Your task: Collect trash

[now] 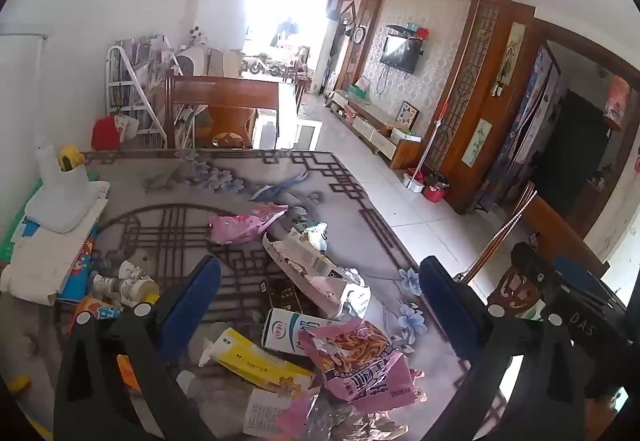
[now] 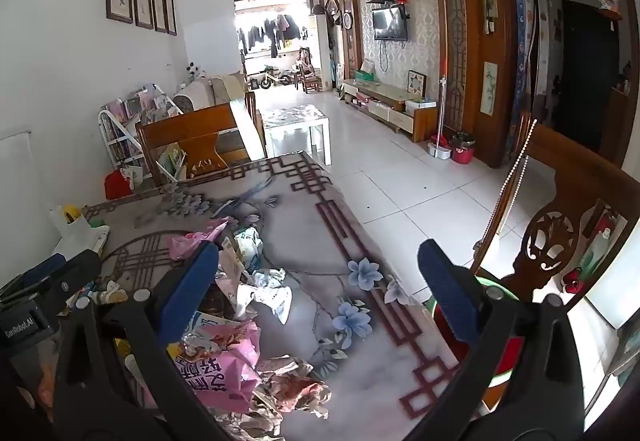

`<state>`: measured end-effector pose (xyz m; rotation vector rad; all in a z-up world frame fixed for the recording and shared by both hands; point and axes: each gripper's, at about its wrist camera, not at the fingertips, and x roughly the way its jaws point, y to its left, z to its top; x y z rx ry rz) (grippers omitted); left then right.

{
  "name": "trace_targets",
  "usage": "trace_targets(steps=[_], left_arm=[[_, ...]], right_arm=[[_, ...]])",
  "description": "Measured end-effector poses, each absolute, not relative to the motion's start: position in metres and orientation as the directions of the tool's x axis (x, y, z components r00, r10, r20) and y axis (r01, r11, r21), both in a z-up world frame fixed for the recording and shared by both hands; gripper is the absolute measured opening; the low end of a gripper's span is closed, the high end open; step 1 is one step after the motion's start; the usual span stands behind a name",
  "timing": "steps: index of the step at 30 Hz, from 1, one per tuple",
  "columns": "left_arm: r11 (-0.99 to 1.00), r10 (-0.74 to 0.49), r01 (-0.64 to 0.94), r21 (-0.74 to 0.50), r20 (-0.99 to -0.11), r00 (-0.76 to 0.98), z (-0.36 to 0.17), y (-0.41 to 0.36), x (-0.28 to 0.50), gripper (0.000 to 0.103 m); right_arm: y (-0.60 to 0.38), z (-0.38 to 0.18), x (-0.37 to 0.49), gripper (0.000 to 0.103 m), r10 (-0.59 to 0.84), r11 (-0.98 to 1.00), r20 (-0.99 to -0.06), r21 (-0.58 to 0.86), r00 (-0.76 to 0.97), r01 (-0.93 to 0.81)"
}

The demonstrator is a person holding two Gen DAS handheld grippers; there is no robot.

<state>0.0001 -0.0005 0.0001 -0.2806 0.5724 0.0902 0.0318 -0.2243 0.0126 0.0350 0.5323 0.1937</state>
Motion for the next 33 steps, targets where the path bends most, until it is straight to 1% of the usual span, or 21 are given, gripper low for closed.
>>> trace_targets(steps=[8, 11, 16, 33], left_arm=[[0.959, 0.002, -0.153, -0.237, -0.538, 0.843, 0.000, 0.000, 0.000, 0.095], [0.959, -0.005, -0.149, -0.241, -0.541, 0.841, 0.011, 0.001, 0.000, 0.095], [0.966, -0.003, -0.139, -0.220, -0.545, 0.839, 0.006, -0.005, 0.000, 0.095], [0.969, -0.005, -0.132, -0.210, -0.549, 0.836, -0.001, -0.010, 0.000, 0.095]], right_arm=[[-0.222, 0.014, 0.035, 0.098, 0.202, 0.979, -0.509, 0.088, 0.836, -0.183], [-0.225, 0.016, 0.033, 0.098, 0.200, 0.980, -0.500, 0.088, 0.843, -0.180], [-0.228, 0.012, 0.032, 0.098, 0.206, 0.979, -0.504, 0.109, 0.839, -0.175], [-0.232, 0.011, 0.032, 0.098, 0.210, 0.978, -0.511, 0.126, 0.834, -0.169]])
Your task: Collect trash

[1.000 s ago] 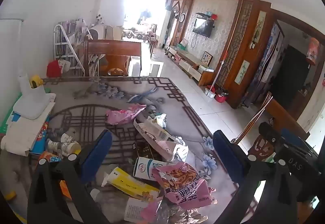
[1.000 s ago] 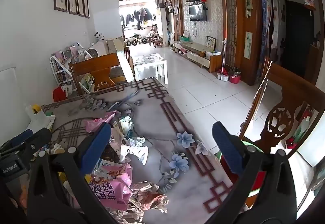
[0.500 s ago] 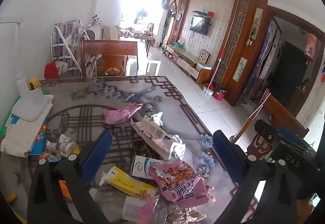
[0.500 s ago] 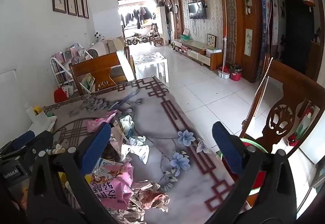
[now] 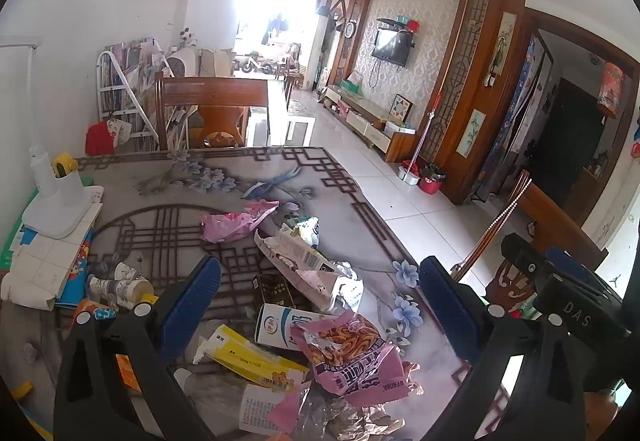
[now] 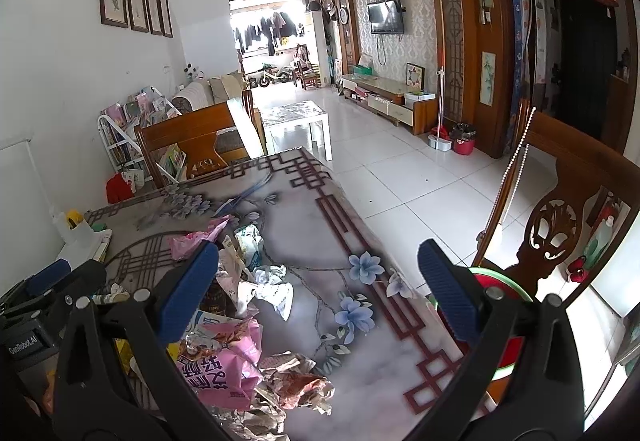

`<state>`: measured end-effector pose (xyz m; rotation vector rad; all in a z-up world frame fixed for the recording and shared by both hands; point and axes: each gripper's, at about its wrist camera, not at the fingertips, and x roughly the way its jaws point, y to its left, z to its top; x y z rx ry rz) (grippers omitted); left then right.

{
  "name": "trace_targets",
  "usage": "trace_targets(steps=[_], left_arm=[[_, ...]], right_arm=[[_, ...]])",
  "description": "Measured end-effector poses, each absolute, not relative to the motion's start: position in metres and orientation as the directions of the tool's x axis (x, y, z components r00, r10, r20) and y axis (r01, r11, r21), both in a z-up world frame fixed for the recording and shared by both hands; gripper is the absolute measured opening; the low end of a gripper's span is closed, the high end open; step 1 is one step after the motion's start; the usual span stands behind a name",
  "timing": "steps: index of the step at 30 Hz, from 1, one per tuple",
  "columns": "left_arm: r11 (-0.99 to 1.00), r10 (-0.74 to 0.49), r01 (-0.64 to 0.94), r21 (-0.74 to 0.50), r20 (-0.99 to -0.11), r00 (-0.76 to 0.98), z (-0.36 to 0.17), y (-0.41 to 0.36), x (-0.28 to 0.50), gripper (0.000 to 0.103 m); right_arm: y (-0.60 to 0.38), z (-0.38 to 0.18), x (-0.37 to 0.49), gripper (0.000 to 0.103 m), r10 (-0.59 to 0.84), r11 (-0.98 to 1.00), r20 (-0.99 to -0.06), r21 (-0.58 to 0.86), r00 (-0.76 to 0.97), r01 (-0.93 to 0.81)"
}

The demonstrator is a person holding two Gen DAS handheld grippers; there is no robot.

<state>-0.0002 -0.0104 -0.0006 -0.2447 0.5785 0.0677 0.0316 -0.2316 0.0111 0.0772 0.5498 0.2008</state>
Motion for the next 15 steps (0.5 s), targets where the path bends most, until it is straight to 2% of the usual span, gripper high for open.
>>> trace_targets(steps=[15], left_arm=[[0.969, -0.003, -0.133, -0.208, -0.549, 0.836, -0.0016, -0.0100, -0.0006, 0.095]], right_arm=[[-0.2292, 0.0107, 0.0305, 0.098, 0.214, 0.977, -0.517, 0.130, 0.829, -0.172]])
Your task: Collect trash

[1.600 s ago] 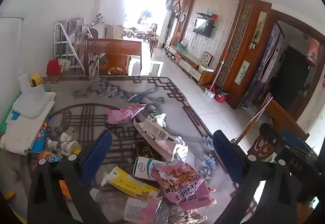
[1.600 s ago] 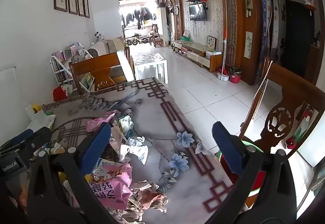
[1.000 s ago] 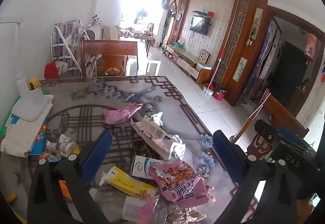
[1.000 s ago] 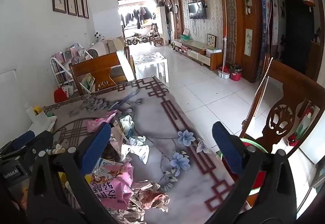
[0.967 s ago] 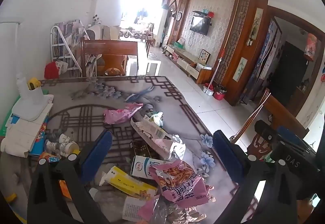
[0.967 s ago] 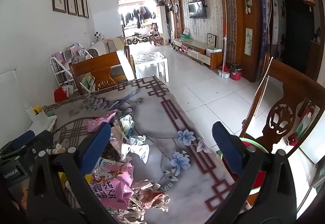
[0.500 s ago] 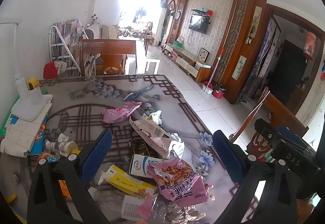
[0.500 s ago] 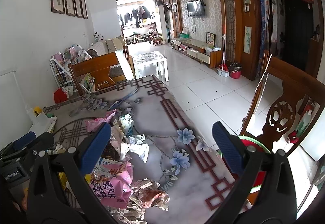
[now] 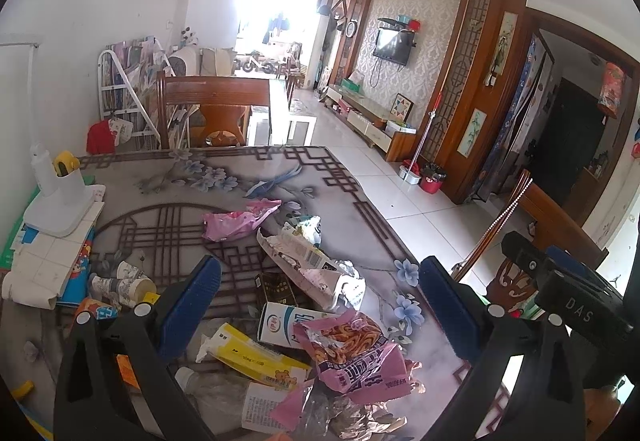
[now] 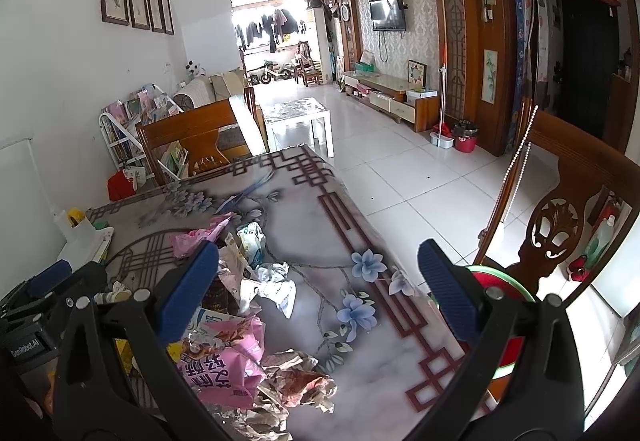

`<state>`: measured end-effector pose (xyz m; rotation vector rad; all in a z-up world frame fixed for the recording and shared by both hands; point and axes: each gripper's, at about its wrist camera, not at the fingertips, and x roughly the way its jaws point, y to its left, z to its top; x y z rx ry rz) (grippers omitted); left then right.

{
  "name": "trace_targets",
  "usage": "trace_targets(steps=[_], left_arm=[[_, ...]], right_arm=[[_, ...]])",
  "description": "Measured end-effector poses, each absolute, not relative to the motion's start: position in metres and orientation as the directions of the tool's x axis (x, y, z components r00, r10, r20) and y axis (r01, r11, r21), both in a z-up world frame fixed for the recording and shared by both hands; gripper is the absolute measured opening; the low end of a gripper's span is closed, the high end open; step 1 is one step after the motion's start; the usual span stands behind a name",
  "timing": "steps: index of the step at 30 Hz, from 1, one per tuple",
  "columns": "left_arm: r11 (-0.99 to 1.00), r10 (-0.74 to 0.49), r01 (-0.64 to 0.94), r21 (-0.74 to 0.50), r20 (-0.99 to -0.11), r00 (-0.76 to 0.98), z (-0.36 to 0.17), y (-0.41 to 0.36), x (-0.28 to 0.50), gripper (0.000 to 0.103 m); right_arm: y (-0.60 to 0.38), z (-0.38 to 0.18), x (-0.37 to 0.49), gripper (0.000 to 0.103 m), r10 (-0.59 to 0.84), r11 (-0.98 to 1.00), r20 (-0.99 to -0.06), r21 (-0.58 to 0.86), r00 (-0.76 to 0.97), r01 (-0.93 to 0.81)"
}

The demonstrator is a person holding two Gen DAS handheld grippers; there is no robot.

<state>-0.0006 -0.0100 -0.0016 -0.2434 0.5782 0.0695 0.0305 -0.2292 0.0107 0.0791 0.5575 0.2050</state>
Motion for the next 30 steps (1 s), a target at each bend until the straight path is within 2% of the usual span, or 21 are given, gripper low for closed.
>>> trace_targets(steps=[30], left_arm=[[0.974, -0.008, -0.123, -0.190, -0.570, 0.822, -0.0010, -0.0119, 0.0025, 0.095]], right_arm=[[-0.2331, 0.0086, 0.0320, 0.098, 0.215, 0.976, -0.533, 0.136, 0.818, -0.168]])
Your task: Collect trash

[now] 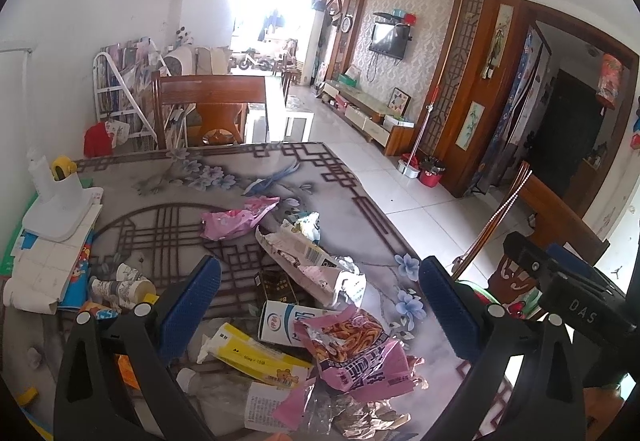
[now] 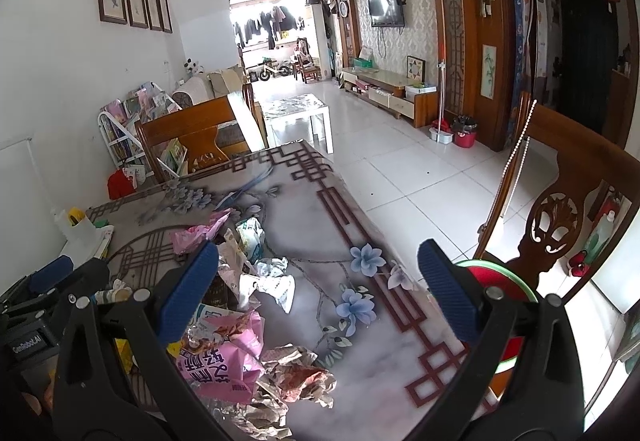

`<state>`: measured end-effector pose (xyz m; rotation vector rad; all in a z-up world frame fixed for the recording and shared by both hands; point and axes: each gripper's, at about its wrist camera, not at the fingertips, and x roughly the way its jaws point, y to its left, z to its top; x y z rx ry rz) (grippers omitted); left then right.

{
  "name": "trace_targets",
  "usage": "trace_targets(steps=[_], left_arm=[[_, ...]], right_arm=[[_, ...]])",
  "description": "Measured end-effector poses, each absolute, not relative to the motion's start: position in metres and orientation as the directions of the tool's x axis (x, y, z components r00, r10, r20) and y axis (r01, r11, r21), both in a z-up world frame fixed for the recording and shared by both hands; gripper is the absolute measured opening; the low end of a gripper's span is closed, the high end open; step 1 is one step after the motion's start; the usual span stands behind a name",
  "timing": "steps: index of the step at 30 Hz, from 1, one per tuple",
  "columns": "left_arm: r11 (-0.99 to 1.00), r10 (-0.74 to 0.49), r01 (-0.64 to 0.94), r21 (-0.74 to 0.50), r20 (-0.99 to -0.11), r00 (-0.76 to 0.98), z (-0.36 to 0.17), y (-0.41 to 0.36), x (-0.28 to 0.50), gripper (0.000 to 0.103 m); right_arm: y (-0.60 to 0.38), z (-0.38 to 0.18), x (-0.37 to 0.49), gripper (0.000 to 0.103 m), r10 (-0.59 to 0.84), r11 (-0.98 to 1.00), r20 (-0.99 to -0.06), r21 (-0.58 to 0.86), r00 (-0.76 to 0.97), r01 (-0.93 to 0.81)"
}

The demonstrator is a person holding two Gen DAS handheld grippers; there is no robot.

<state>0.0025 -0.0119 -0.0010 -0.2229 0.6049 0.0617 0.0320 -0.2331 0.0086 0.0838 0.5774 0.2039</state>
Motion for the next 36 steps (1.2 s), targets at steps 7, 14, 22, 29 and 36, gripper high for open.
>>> trace_targets(steps=[7, 14, 22, 29, 36], left_arm=[[0.974, 0.001, -0.131, -0.183, -0.578, 0.816, -0.005, -0.010, 0.003, 0.095], [0.975, 0.005, -0.133, -0.180, -0.578, 0.816, -0.006, -0.009, 0.006, 0.095], [0.975, 0.007, -0.133, -0.176, -0.580, 0.815, -0.005, -0.008, 0.008, 0.095], [0.974, 0.013, -0.141, -0.176, -0.581, 0.814, -0.009, -0.001, 0.010, 0.095], [0.971, 0.011, -0.153, -0.182, -0.607, 0.795, -0.019, 0.009, 0.008, 0.095]], right_arm=[[-0.231, 0.007, 0.034, 0.098, 0.220, 0.975, -0.542, 0.138, 0.811, -0.173], [-0.221, 0.002, 0.036, 0.098, 0.224, 0.975, -0.549, 0.123, 0.805, -0.187], [-0.224, 0.003, 0.039, 0.098, 0.220, 0.975, -0.560, 0.135, 0.799, -0.174], [-0.224, 0.002, 0.042, 0.098, 0.227, 0.974, -0.565, 0.130, 0.793, -0.186], [-0.221, 0.003, 0.043, 0.098, 0.224, 0.975, -0.564, 0.126, 0.795, -0.185]])
